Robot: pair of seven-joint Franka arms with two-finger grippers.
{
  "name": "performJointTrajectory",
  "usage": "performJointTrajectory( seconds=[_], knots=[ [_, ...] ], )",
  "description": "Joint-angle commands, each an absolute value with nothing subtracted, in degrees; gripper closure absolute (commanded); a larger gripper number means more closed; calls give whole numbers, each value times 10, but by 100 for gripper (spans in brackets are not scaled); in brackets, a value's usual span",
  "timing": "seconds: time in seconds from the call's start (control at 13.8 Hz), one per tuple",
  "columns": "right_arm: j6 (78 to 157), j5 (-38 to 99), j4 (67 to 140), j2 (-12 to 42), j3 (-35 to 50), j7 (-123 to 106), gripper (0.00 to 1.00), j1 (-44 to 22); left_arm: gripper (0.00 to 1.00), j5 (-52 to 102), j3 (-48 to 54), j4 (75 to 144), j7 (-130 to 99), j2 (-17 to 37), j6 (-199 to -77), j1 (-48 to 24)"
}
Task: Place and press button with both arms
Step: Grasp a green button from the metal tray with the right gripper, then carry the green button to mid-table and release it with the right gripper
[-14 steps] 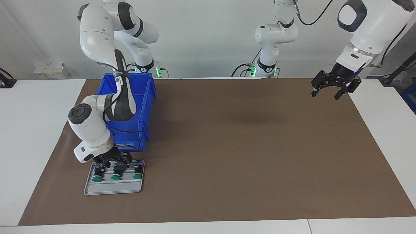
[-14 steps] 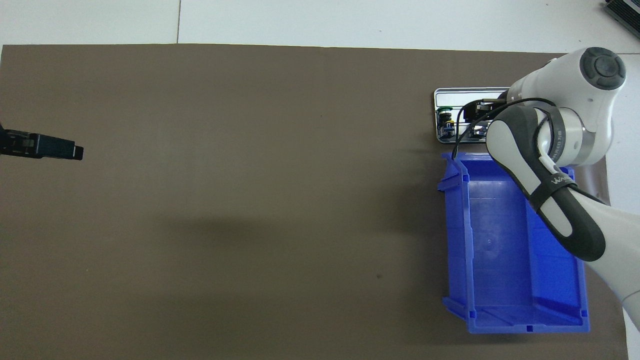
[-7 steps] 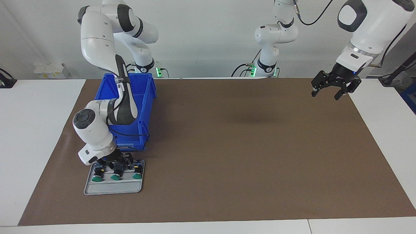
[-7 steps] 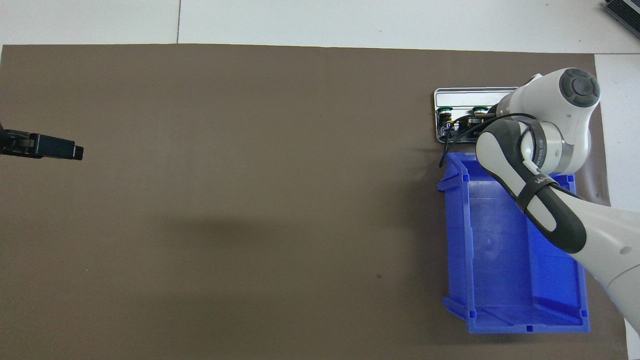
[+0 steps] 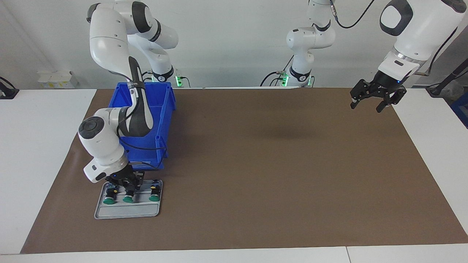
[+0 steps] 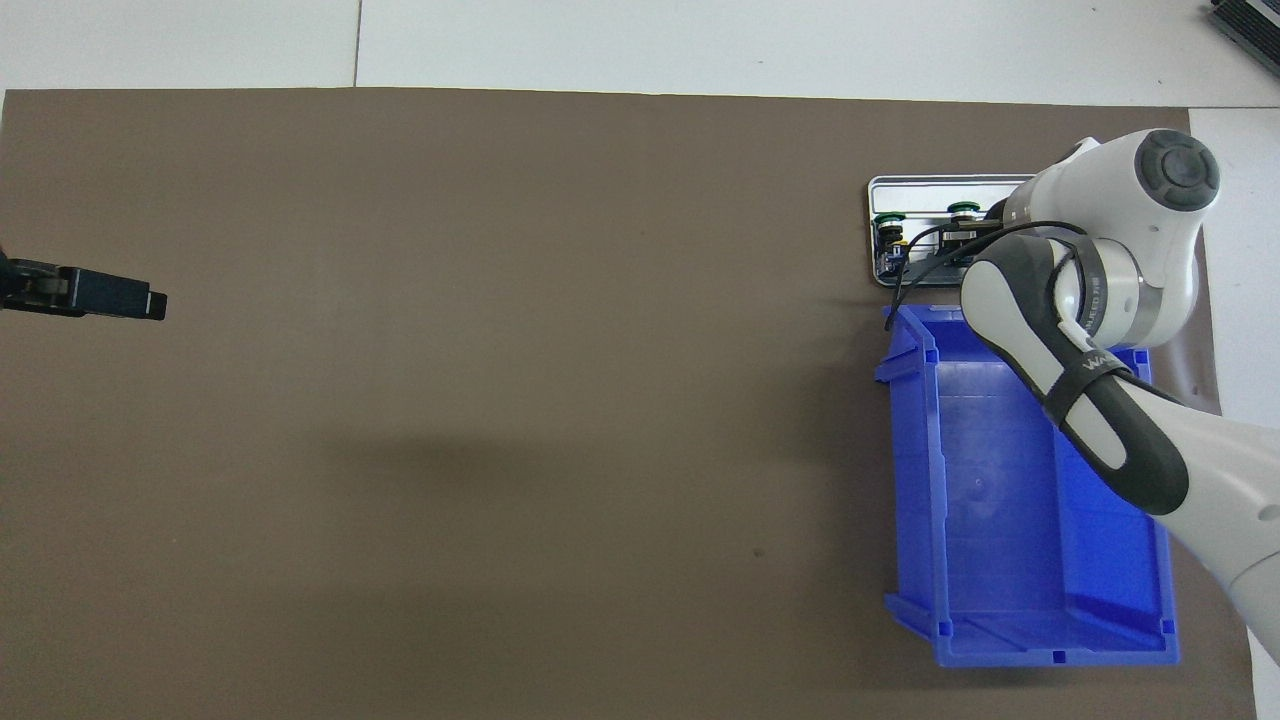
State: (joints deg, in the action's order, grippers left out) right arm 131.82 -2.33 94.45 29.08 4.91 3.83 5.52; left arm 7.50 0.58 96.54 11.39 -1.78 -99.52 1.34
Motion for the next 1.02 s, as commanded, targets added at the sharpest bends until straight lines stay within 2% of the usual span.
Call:
performJointTrajectory(
  seconds=[0.0,0.36,0.51,0.8,0.95],
  knots=[
    [1285,-27,955,246,56,153,100,46,0,83,7,988,120,-35,-1004,18],
    [1226,-27,940,220,56,477,100,-74,0,83,7,987,120,-36,-1004,18],
    [1232,-25,937,221,56,634,100,-131,0,83,7,987,120,-36,-1004,18],
    [1250,-28,918,230,53,917,100,-226,0,83,7,987,120,-36,-1004,18],
    [1239,-46,877,256,54,1010,100,-249,0,83,7,988,120,-36,-1004,18]
  ],
)
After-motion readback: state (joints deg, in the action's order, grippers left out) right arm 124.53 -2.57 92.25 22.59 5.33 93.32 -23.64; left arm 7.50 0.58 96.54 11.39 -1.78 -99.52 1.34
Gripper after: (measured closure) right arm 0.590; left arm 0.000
